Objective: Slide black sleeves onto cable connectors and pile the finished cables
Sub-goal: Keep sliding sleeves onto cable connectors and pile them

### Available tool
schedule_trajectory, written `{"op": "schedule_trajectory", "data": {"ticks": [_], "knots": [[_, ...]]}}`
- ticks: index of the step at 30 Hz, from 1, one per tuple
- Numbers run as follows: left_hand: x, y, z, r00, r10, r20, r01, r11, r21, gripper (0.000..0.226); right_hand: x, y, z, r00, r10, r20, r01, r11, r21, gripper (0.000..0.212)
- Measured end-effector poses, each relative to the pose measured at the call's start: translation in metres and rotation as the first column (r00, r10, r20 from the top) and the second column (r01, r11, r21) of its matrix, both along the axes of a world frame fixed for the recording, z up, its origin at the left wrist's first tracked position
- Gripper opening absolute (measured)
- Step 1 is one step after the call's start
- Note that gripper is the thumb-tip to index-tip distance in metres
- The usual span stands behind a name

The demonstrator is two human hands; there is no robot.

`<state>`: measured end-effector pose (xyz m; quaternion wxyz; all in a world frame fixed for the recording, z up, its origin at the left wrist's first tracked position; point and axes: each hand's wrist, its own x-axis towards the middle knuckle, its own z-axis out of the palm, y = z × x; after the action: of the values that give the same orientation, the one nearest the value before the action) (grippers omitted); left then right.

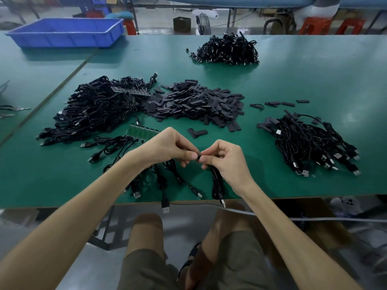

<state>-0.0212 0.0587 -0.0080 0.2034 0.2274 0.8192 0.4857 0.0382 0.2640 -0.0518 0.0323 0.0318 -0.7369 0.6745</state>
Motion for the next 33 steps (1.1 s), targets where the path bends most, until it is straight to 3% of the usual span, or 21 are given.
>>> {"op": "schedule_trajectory", "data": {"ticks": [10, 24, 33], "knots": [[0.001, 0.0, 0.004, 1.0, -0.003, 0.009, 0.003, 1.0, 0.009, 0.015, 0.0, 0.0, 0.0, 1.0, -0.001, 0.002, 0.001, 0.999, -0.04, 0.021], [0.014, 0.0, -0.004, 0.982, 0.081, 0.17, -0.115, 0.972, 0.203, 0.017, -0.001, 0.0, 0.0, 1.0, 0.027, -0.013, -0.027, 0.999, -0.043, 0.021], [0.016, 0.001, -0.008, 0.987, 0.072, 0.144, -0.105, 0.967, 0.234, 0.017, 0.001, 0.0, 0.002, 0.999, 0.032, -0.007, -0.033, 0.998, -0.053, 0.022]]}}
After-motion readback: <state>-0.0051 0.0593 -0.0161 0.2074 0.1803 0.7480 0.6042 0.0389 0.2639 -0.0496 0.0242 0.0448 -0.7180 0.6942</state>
